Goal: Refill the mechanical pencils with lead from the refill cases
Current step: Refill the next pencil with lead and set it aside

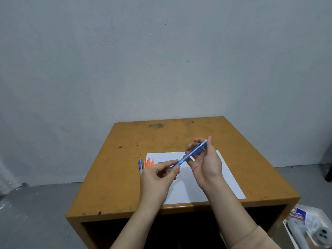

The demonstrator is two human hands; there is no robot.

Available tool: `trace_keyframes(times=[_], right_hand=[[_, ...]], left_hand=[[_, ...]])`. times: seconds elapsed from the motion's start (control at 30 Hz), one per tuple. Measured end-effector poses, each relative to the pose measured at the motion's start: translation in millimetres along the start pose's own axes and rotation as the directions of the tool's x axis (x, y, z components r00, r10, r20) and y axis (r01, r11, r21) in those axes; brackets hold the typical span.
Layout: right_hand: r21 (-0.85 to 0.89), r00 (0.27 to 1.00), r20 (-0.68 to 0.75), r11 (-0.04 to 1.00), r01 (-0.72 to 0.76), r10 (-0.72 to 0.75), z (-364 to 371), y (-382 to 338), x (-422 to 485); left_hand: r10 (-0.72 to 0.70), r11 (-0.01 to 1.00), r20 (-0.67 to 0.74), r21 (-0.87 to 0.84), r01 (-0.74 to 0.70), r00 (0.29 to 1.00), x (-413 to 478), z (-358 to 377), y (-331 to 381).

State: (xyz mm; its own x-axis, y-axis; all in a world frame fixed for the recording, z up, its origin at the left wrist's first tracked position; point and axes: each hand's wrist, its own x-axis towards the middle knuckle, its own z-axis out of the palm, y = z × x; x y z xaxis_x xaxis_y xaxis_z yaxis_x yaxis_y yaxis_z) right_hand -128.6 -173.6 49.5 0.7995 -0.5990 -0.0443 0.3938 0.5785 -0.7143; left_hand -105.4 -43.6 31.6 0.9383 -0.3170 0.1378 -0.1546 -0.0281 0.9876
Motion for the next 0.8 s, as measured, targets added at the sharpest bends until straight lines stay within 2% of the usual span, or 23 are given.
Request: trace_keyframes(times=[0.13,0.27,0.53,0.8], right_hand=[[-0.263,0.967,-0.09,0.942,0.21,-0.24,0.0,2.6,-1.2],[-0.321,0.927,-0.097,0.893,0.317,-0.364,-2.3,7.2,-2.8],[-0.37,0.936,-0.04,0.875,0.312,-0.35,-6.7,11.0,2.3],[-0.525,0.956,-0.037,0.819,0.23,-0.292,-16.1,5.9,25.9]], left_hand=[[0.029,1.0,-0.047,0.007,-0.029,0.998,-0.6,3.6,-3.8],[0.055,0.998,-0.094,0.018,-0.054,0.994,-0.8,9.2,-6.1],[0.066,0.997,-0.148,0.059,-0.058,0.987,-0.9,18.9,-12.9],[0.092,0.973,-0.086,0.221,-0.071,0.992,7.9,17.2,-17.2]])
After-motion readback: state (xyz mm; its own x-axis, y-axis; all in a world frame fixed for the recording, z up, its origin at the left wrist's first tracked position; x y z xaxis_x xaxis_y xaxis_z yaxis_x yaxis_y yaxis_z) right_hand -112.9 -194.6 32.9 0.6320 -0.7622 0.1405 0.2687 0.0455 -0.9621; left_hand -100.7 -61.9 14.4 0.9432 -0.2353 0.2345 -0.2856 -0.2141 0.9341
